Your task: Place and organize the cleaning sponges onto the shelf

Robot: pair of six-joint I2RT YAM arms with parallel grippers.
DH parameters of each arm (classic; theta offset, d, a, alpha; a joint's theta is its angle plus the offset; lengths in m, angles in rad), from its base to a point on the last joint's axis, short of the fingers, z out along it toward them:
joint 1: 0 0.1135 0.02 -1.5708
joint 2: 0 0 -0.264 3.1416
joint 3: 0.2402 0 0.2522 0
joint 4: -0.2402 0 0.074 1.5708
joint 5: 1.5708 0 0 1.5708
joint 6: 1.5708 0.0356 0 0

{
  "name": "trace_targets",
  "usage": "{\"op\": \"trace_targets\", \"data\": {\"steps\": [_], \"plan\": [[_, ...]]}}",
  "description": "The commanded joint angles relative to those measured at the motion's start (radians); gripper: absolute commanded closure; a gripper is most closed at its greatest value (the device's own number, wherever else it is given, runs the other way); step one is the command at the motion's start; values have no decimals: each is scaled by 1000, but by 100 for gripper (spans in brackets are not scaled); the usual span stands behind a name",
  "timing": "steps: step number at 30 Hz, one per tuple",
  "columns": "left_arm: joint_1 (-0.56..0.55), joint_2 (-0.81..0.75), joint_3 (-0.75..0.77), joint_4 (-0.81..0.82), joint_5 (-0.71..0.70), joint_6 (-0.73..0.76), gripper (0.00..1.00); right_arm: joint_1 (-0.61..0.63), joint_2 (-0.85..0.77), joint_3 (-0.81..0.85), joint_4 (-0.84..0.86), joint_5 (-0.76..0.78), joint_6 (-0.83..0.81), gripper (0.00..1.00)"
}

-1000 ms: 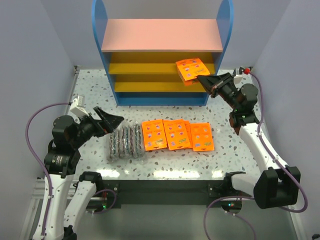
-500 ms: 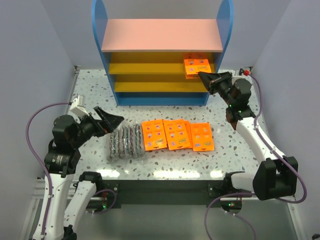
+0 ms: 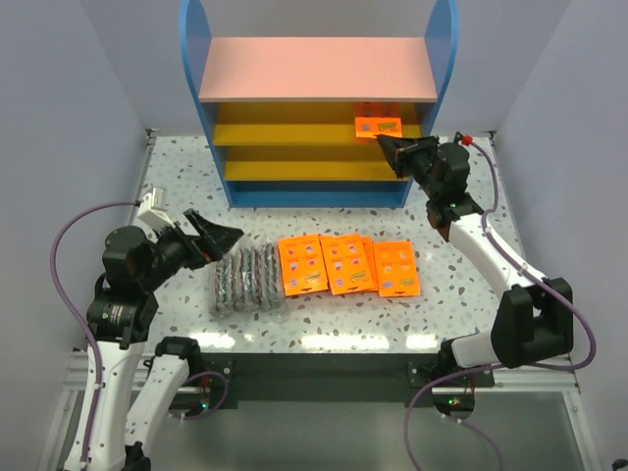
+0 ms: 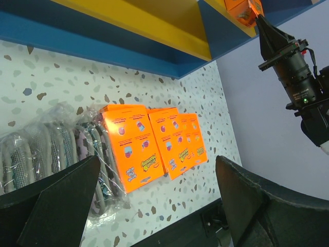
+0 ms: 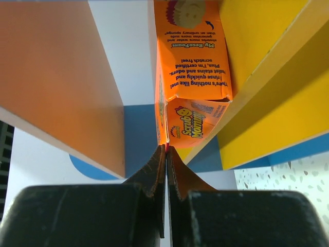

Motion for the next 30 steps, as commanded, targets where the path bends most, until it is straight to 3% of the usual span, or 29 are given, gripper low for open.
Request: {"op": "trace_targets", "data": {"steps": [1,28,30], "plan": [[-6,-13,31,-4,0,15,0,4,15,60,-5,68,12,100],[-6,-16,24,-19,-6,42,0,-56,18,105,-71,102,-17,100],[-6,-19,23,-19,-7,42,0,-65,15,112,-80,91,-23,96]]}}
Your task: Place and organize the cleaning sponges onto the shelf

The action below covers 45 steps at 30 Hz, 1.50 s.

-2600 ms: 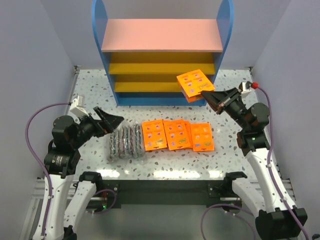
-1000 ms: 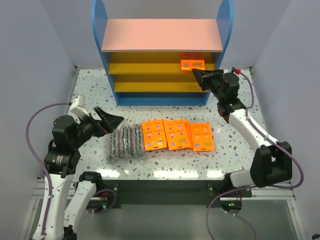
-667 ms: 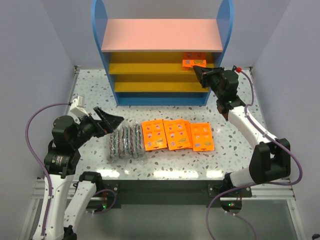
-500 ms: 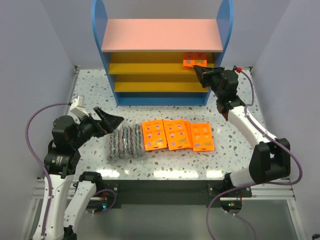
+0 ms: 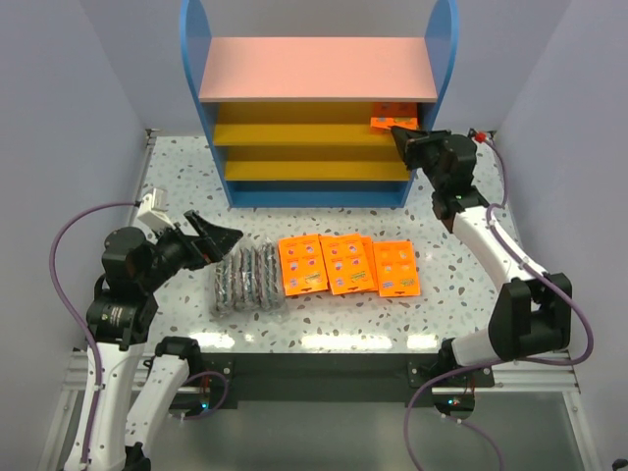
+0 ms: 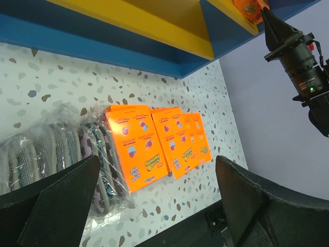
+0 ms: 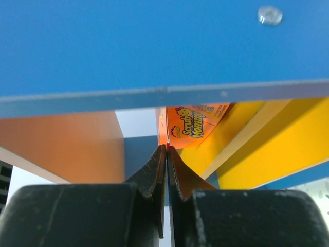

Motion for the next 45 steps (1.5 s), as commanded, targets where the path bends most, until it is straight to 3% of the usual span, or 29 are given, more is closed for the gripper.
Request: {"op": "trace_targets", "data": {"steps": [1,11,16,22,27,32,36,41,45], "plan": [[-6,-11,20,-12,-3,17,0,-27,-35,47,-41,5,-27,95],[-6,-23,17,-12,-3,6,0,-53,-121,-4,-62,-70,-44,53],[-6,-25,14,-12,-1,0,0,-54,-235,-73,-149,-149,-93,41],[-6,-23,0,-10,-3,0,0,-51,-478,-189,-511,-266,-292,37],[-6,-11,-32,13,2,-9,0,-27,-681,-404,-718,-338,-357,37],[-9,9,-64,45,12,-35,0,41,-880,-588,-786,-338,-309,36],[-13,20,-66,41,-1,-40,0,131,-942,-656,-814,-320,-266,35],[-13,27,-69,33,-15,-44,0,153,-909,-714,-768,-350,-260,33],[-13,44,-84,19,-20,-49,0,169,-768,-726,-645,-369,-274,33]]}}
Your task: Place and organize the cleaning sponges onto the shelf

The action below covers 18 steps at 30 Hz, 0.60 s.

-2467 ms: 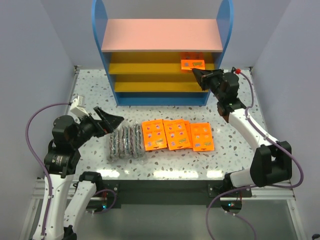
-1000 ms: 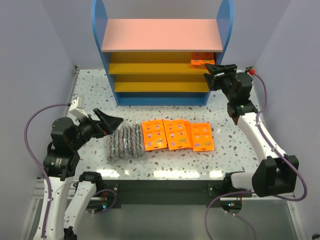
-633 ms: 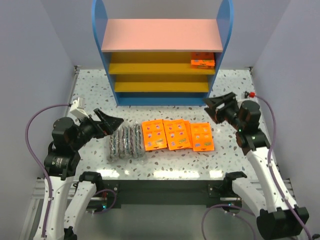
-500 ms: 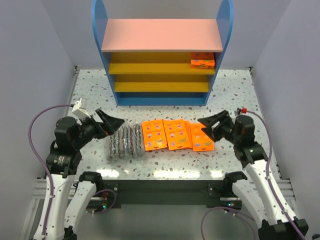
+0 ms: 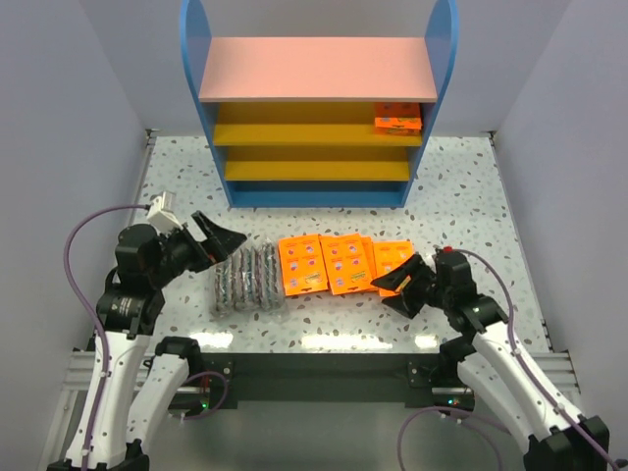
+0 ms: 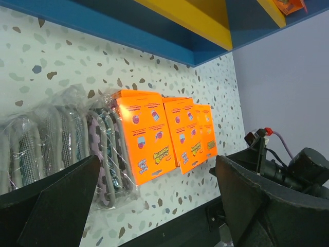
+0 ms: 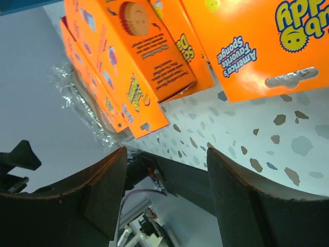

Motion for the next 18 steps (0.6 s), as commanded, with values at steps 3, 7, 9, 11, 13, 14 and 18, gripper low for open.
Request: {"op": "trace_targets", "data": {"steps": [3,7,9,11,13,14,18], "plan": [[-7,24,-16,6,-12,-18,0,50,154,-10,215,-41,23,33],[-7,24,-16,6,-17,-24,0,97,247,-25,341,-9,77,39],[-7,26,-19,7,-15,-26,0,123,272,-38,414,14,101,42],[-7,26,-22,12,-14,-29,0,137,315,-48,447,35,120,48],[-7,27,-30,16,-14,-32,0,140,338,-62,488,45,132,55],[-7,24,-36,18,-14,-32,0,140,353,-65,523,60,135,59],[-7,24,-48,27,-12,-38,0,140,363,-71,545,92,148,90]]}}
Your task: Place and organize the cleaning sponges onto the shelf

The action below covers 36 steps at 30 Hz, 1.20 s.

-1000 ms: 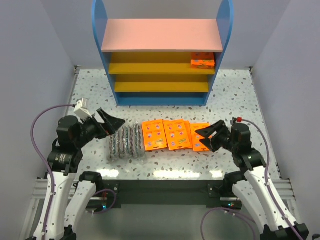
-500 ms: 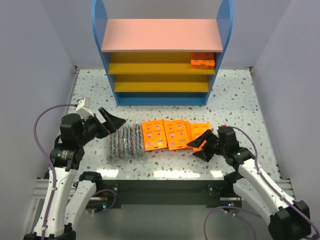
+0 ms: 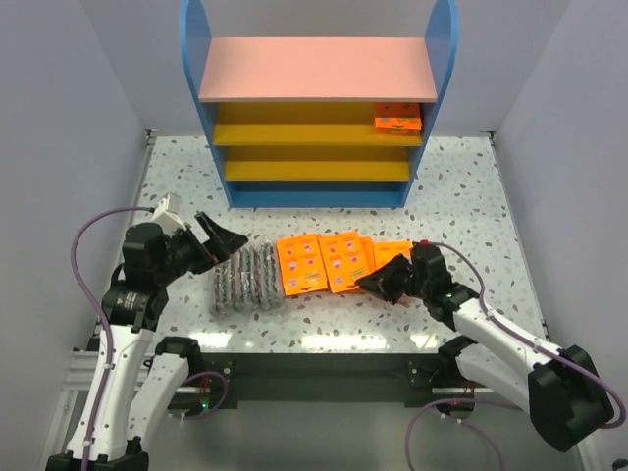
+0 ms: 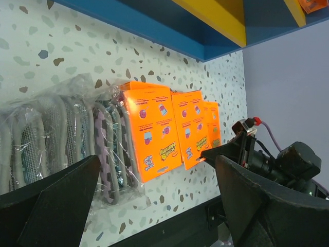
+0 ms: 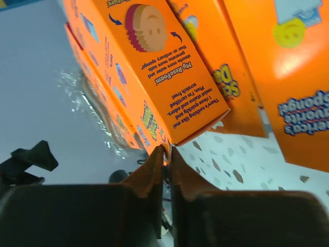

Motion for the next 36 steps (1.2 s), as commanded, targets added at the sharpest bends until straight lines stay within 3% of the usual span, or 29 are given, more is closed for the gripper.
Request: {"op": "trace_targets", "data": {"steps": [1,6,12,19,26,36], "plan": [[-7,-3,-17,29,6,-16,0,3,2,-8,77,71,33,97],[-7,0,-6,25,6,-8,0,3,-172,16,-8,85,66,100],[-8,11,-4,43,18,-8,0,0,-314,210,-161,112,36,100],[-7,22,-12,63,32,-8,0,2,-150,360,26,-58,5,100],[-7,12,-6,62,38,-8,0,2,55,554,262,-124,4,100],[-7,2,17,36,32,1,0,2,327,838,302,-109,-4,100]]}}
